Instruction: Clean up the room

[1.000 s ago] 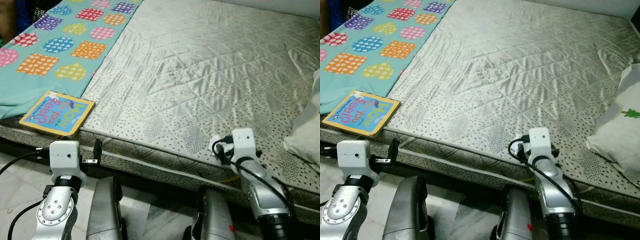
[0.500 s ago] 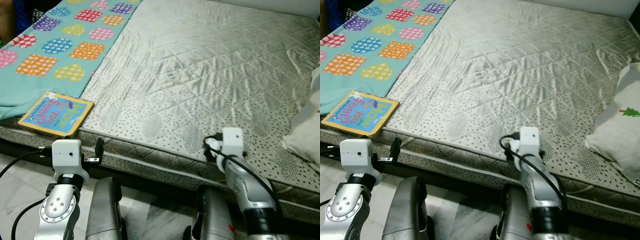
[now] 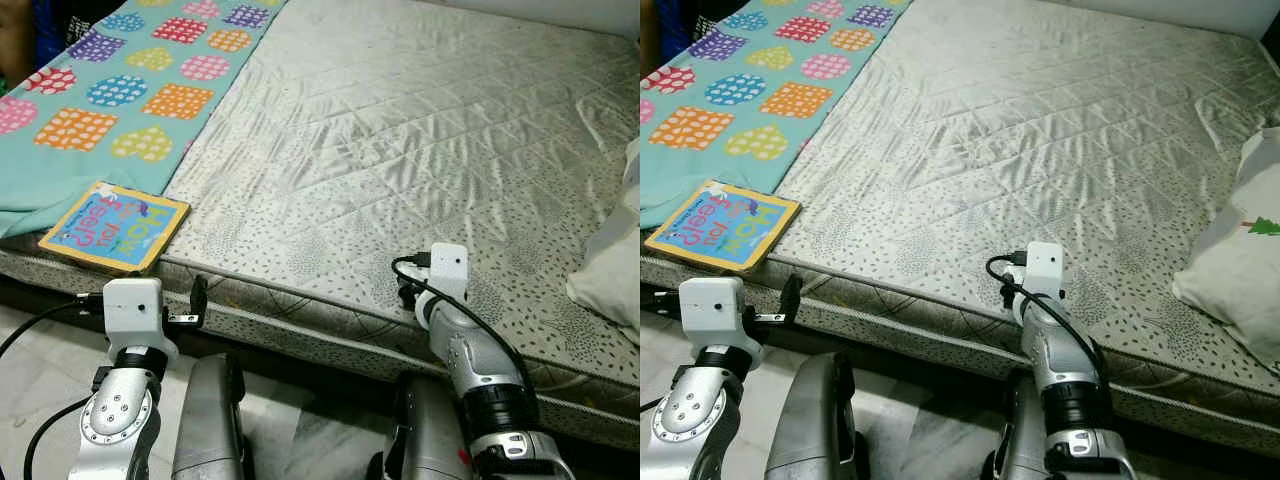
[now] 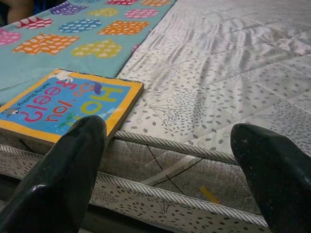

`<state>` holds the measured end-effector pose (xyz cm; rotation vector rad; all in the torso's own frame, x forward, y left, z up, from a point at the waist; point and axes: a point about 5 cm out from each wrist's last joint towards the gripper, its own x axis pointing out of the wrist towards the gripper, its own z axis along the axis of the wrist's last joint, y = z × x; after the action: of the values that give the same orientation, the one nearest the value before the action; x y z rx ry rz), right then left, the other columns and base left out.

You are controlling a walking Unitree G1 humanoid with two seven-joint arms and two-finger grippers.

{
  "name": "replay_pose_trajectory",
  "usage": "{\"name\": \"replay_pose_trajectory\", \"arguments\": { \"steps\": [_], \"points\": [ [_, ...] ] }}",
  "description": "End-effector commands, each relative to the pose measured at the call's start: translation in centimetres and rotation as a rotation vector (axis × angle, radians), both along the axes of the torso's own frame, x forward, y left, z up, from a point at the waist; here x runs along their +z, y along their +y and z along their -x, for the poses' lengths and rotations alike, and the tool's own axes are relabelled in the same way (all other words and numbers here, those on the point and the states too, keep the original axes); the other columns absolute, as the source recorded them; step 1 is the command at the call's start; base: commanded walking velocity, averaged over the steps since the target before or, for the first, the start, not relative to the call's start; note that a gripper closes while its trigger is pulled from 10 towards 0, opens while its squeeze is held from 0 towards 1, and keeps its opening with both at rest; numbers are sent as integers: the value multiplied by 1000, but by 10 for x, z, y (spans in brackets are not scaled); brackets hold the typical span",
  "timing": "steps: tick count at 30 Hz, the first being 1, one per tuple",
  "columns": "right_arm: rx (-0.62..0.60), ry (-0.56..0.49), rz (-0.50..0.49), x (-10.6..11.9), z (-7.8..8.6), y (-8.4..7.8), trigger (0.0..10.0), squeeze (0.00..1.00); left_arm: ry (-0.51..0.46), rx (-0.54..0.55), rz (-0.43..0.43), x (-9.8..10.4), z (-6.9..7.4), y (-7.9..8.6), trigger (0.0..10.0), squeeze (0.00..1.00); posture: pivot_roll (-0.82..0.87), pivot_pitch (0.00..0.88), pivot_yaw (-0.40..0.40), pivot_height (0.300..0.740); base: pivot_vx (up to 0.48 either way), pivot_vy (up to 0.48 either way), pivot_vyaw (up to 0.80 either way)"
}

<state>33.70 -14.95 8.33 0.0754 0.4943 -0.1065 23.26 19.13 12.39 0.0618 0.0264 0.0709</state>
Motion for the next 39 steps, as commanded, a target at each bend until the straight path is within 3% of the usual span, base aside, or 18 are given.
{"name": "replay_pose_trajectory", "arguments": {
  "steps": [1, 8, 13, 22, 26, 29, 39],
  "points": [
    [-30, -6, 0, -1, -2, -2, 0, 0, 12, 4, 8, -3, 1, -1, 10000, 0, 86, 105, -57, 522, 0, 0, 0],
    [-51, -23, -2, -1, -7, 3, 0, 0, 8, -11, 20, -2, -1, -2, 10000, 0, 93, 97, -55, 522, 0, 0, 0],
    [-47, -51, -7, -3, -9, 8, 0, 0, 11, -34, 37, -6, -2, -8, 10000, 0, 92, 42, -49, 522, 0, 0, 0],
    [-53, -91, -50, -1, -13, 2, 0, 0, -14, -50, 44, -3, -14, -12, 10000, 0, 80, 10, -47, 522, 0, 0, 0],
    [-2, -157, -6, 7, -14, 0, 0, 0, -16, -49, 44, -4, -16, -11, 10000, 0, 72, 0, -46, 522, 0, 0, 0],
    [39, -222, -41, 11, -10, -4, 0, 0, -24, -48, 36, -4, -19, -11, 10000, 0, 65, 0, -47, 522, 0, 0, 0],
    [168, -377, 1, 23, 16, -31, 0, 0, -61, -21, 21, -1, -26, -5, 10000, 0, 32, 0, -37, 522, 0, 0, 0]
  ]
}}
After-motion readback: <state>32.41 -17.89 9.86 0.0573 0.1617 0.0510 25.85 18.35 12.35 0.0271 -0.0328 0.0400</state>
